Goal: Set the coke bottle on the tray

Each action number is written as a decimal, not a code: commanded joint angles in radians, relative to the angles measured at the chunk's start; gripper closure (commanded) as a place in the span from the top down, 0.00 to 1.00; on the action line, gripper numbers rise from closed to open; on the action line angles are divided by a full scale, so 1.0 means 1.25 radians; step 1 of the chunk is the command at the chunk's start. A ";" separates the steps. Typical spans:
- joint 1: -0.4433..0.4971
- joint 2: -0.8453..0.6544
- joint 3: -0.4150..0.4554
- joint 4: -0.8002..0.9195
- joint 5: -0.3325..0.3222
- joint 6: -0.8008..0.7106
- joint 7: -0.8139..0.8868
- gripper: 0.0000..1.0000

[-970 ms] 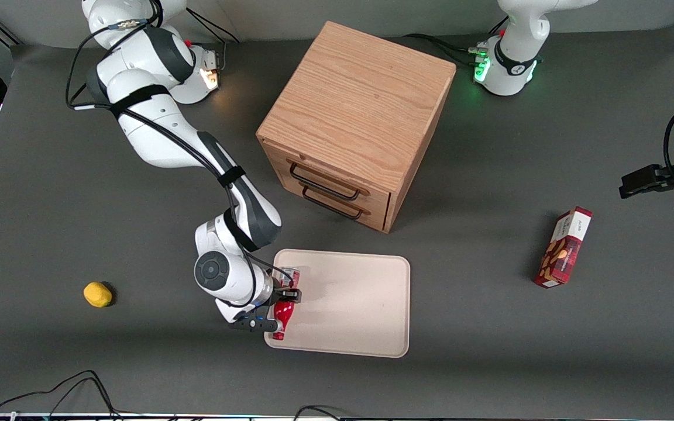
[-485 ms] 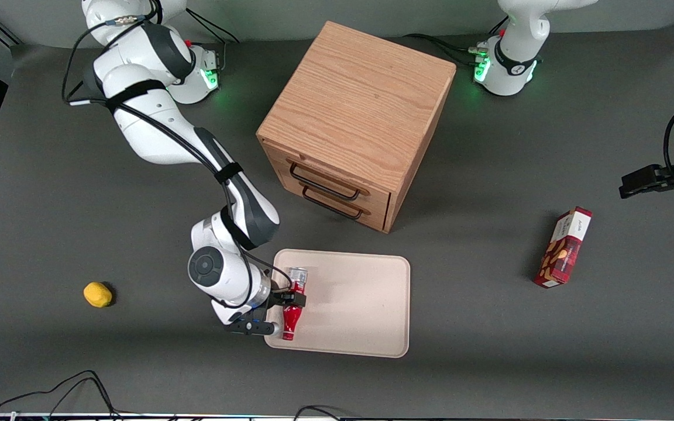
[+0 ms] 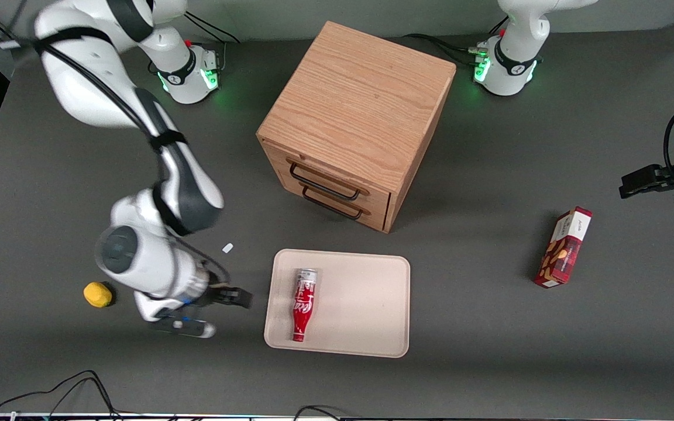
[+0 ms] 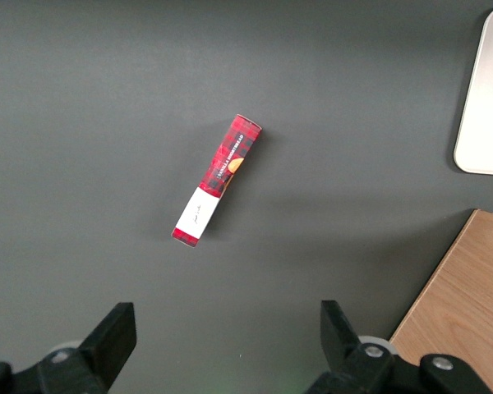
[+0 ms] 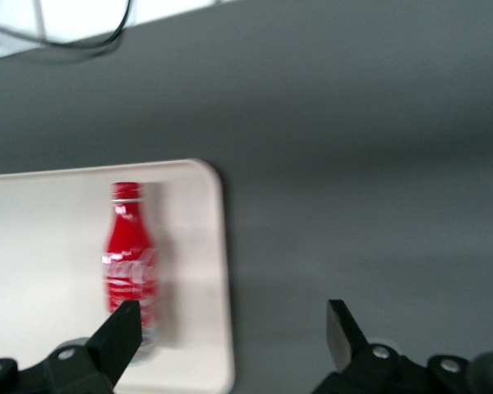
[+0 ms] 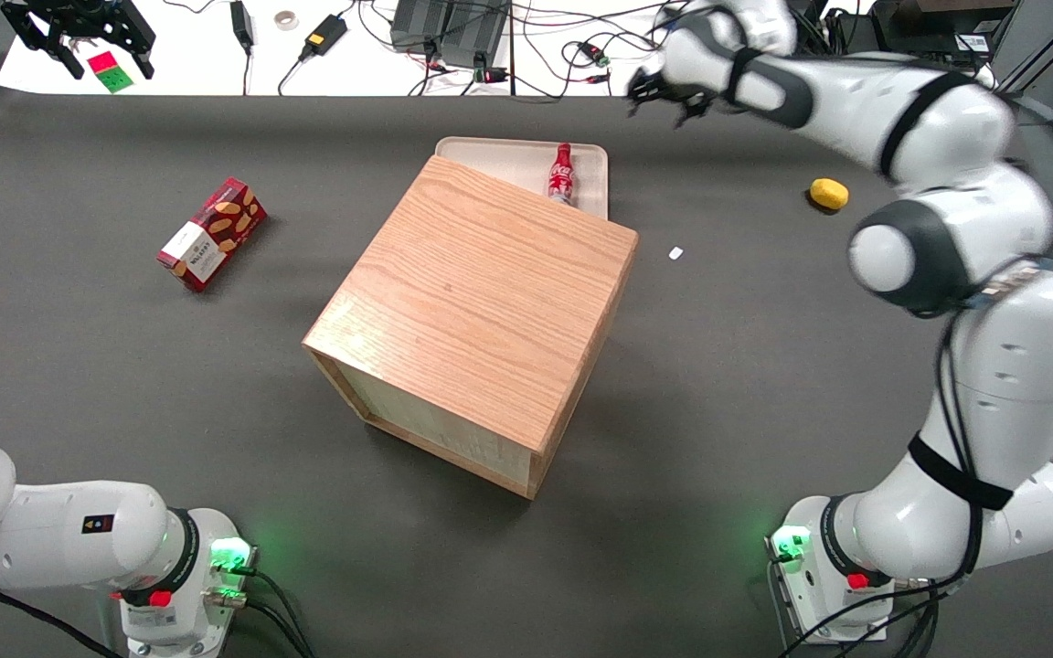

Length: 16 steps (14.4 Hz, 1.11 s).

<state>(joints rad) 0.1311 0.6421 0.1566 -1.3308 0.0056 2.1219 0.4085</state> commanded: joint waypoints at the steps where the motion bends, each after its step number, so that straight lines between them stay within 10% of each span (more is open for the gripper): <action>1: -0.065 -0.209 0.001 -0.239 -0.007 0.012 -0.064 1.00; 11: -0.088 -0.672 -0.079 -0.485 0.004 -0.240 -0.234 1.00; 16: -0.087 -0.712 -0.096 -0.434 0.005 -0.339 -0.237 1.00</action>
<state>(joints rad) 0.0201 -0.2385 0.0494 -1.8863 0.0056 1.7244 0.1394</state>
